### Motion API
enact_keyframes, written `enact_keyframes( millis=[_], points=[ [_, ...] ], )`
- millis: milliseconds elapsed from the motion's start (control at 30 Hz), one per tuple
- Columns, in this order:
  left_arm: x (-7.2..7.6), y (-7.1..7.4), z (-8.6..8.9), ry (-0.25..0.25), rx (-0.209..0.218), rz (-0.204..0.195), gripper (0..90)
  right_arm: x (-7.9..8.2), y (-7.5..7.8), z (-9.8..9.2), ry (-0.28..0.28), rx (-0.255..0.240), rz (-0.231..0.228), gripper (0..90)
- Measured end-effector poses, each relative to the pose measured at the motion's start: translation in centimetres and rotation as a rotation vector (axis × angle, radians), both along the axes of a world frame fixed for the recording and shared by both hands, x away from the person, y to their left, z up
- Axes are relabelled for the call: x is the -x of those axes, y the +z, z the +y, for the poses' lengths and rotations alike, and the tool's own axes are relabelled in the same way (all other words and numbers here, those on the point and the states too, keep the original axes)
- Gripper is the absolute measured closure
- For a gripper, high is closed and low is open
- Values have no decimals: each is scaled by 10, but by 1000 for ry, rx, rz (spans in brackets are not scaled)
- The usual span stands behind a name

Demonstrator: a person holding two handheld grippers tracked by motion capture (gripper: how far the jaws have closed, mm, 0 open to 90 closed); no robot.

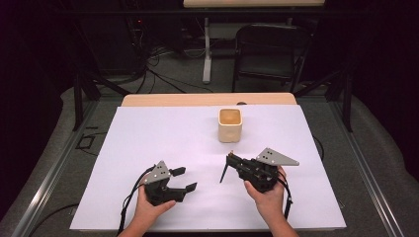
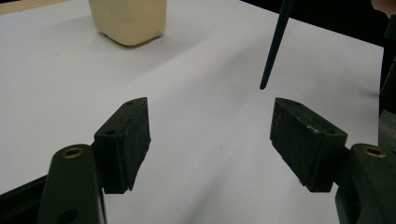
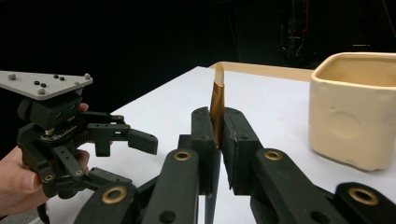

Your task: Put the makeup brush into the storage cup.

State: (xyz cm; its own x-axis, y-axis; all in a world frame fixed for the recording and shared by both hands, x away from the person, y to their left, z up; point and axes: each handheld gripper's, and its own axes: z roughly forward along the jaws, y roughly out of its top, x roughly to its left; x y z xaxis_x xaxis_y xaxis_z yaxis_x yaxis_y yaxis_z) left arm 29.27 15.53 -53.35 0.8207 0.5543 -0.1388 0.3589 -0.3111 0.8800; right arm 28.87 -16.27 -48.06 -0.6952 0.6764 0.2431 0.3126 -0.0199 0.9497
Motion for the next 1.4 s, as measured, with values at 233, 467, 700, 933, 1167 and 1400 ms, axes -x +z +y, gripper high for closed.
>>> enact_keyframes(
  millis=[233, 467, 700, 933, 1167, 1400],
  points=[
    [0, 0, 1, 5, -4, -3, 289, 0, 1, -8, -37, 21, -15, 834],
    [-1, -1, 1, 3, -5, -2, 289, -1, 3, -21, -85, 35, -35, 833],
    [-1, -1, 2, 9, -5, -2, 289, -1, 5, -34, -149, 79, -55, 834],
    [-2, 0, 3, 14, -7, -6, 289, -2, 6, -46, -191, 82, -59, 833],
    [-1, 0, 3, 15, -8, -7, 290, -2, 6, -55, -223, 89, -68, 833],
    [-1, 0, 3, 16, -9, -7, 290, -1, 7, -62, -255, 118, -79, 833]
  ],
)
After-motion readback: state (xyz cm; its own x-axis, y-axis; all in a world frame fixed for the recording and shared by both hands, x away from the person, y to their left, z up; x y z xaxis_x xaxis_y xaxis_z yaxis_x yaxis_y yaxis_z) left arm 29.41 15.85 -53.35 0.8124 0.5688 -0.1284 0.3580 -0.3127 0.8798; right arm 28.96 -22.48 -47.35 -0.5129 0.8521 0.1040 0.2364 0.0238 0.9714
